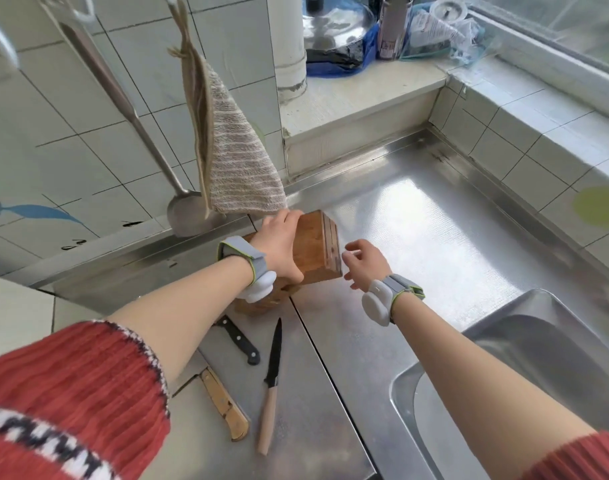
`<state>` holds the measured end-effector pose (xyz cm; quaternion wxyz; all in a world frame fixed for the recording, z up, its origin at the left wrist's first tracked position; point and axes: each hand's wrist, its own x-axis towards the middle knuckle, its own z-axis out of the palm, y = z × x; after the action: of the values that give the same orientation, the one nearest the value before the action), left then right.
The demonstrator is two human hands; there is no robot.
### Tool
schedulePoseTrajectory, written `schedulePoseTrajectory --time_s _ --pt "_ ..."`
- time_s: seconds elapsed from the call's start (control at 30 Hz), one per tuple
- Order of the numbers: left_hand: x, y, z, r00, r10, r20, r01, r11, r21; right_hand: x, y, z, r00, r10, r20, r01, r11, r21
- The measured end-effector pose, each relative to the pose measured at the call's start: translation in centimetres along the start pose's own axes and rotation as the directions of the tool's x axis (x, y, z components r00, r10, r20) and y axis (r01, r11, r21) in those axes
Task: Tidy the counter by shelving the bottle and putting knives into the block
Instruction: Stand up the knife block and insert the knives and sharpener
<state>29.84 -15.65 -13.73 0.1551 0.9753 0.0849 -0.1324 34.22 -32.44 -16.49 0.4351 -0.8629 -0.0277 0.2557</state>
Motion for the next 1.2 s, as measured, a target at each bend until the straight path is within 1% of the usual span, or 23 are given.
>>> schedulePoseTrajectory --time_s 0.13,0.23,0.3,0.4,0.47,0.7,0.83,0.93,1.0,1.03,1.07,1.1,1.17,1.2 --pt "-2.5 -0.9 -1.7 0.993 -0.050 -0.111 0.029 0.983 -0.182 -1.4 -2.6 0.1 0.997 -0.068 0.038 0.065 0.994 0.083" --pt "-4.8 -2.1 -2.0 0.982 -0.092 -0.165 0.037 0.949 -0.314 -2.8 -4.4 0.9 0.986 -0.156 0.051 0.152 0.985 0.085" --pt "-6.3 -3.2 -1.7 0.975 -0.129 -0.182 0.051 0.922 -0.385 -3.7 -5.4 1.7 0.976 -0.208 0.062 0.205 0.977 0.054" --pt "-7.8 -4.6 -1.0 0.963 -0.195 -0.188 0.088 0.883 -0.462 -4.6 -6.1 2.7 0.961 -0.265 0.074 0.264 0.964 0.026" --pt "-9.1 -5.5 -0.7 0.954 -0.219 -0.203 0.090 0.858 -0.506 -5.3 -6.7 3.8 0.950 -0.296 0.097 0.297 0.955 0.003" --pt "-11.6 -6.7 -1.1 0.956 -0.204 -0.209 0.045 0.809 -0.586 -6.3 -7.4 5.8 0.930 -0.347 0.120 0.352 0.935 -0.029" --pt "-12.7 -7.2 -1.6 0.960 -0.201 -0.193 0.055 0.814 -0.578 -6.8 -7.2 6.6 0.934 -0.340 0.113 0.345 0.938 -0.030" --pt "-13.1 -7.3 -2.2 0.965 -0.195 -0.175 0.079 0.853 -0.515 -7.5 -6.5 7.0 0.949 -0.311 0.043 0.312 0.950 0.001" --pt "-13.3 -7.1 -2.7 0.967 -0.198 -0.162 0.105 0.885 -0.454 -8.0 -5.5 7.2 0.950 -0.311 -0.001 0.311 0.950 -0.040" --pt "-13.4 -7.0 -2.9 0.967 -0.200 -0.154 0.120 0.901 -0.416 -8.3 -4.7 7.3 0.947 -0.322 -0.005 0.320 0.943 -0.096" --pt "-13.4 -6.8 -3.0 0.967 -0.206 -0.148 0.137 0.916 -0.377 -8.5 -3.9 7.5 0.942 -0.336 0.012 0.333 0.928 -0.166" --pt "-13.4 -6.7 -3.2 0.967 -0.211 -0.144 0.152 0.928 -0.341 -8.8 -3.1 7.7 0.937 -0.344 0.057 0.347 0.907 -0.239" --pt "-13.4 -6.4 -3.3 0.967 -0.222 -0.128 0.177 0.939 -0.295 -9.7 -1.4 8.4 0.916 -0.338 0.218 0.398 0.841 -0.367" --pt "-13.2 -6.3 -3.6 0.966 -0.223 -0.130 0.180 0.944 -0.277 -9.9 -0.7 8.6 0.893 -0.324 0.314 0.437 0.793 -0.425"
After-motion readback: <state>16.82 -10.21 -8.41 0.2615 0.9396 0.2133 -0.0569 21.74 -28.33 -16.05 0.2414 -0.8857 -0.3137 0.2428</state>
